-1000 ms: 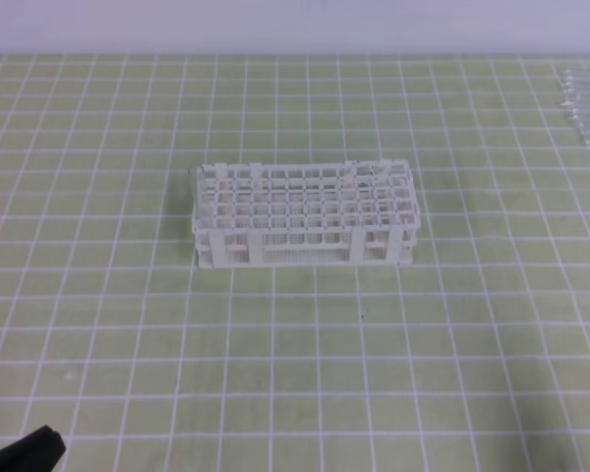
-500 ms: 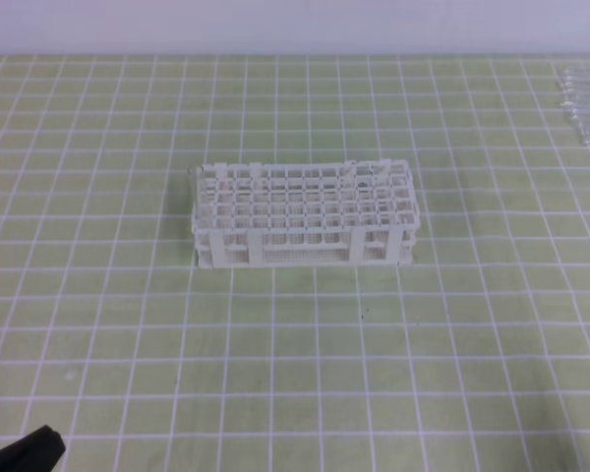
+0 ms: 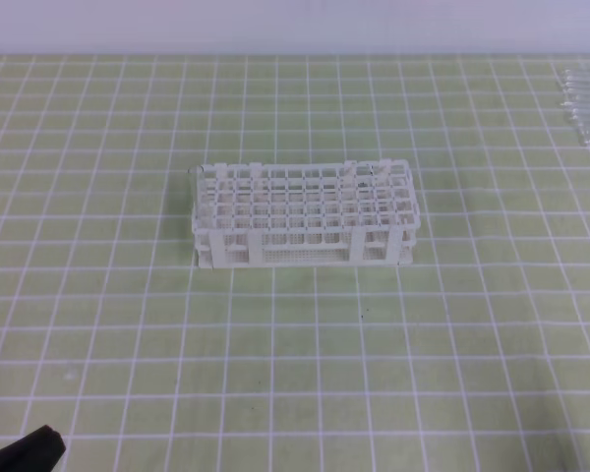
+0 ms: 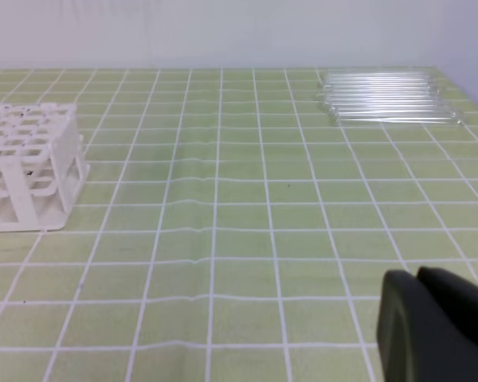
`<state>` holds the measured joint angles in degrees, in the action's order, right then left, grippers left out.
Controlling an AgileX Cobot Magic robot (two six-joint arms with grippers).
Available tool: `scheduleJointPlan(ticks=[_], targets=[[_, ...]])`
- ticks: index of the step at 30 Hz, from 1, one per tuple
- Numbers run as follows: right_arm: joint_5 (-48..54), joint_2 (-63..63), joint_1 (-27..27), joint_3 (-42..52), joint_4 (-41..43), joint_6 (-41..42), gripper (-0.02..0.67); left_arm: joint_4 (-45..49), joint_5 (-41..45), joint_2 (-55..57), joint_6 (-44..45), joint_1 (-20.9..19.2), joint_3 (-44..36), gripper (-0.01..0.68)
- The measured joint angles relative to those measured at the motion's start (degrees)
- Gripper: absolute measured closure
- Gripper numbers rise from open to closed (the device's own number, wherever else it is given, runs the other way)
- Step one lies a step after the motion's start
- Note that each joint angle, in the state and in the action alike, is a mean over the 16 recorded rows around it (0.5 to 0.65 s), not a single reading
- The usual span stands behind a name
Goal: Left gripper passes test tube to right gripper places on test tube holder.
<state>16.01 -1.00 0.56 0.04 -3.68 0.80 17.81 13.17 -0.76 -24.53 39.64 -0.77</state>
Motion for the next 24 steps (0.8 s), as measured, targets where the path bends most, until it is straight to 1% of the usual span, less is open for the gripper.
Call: scheduleJointPlan(ticks=[14,16,20,24], targets=[[0.0,0.0,0.0,0.0,0.0,0.0,0.665,0.0,-0.1,0.2,0.0,-0.3,0.3,0.675],[0.0,0.0,0.0,0.0,0.0,0.0,0.665,0.1,-0.8,0.1,0.0,-1.5,0.2,0.675],[0.0,0.0,0.0,0.0,0.0,0.0,0.665,-0.1,-2.7,0.1,-0.4,-4.9,0.2,0.675],[0.0,0.0,0.0,0.0,0.0,0.0,0.665,-0.4,-5.4,0.0,-1.1,-10.5,0.1,0.675]])
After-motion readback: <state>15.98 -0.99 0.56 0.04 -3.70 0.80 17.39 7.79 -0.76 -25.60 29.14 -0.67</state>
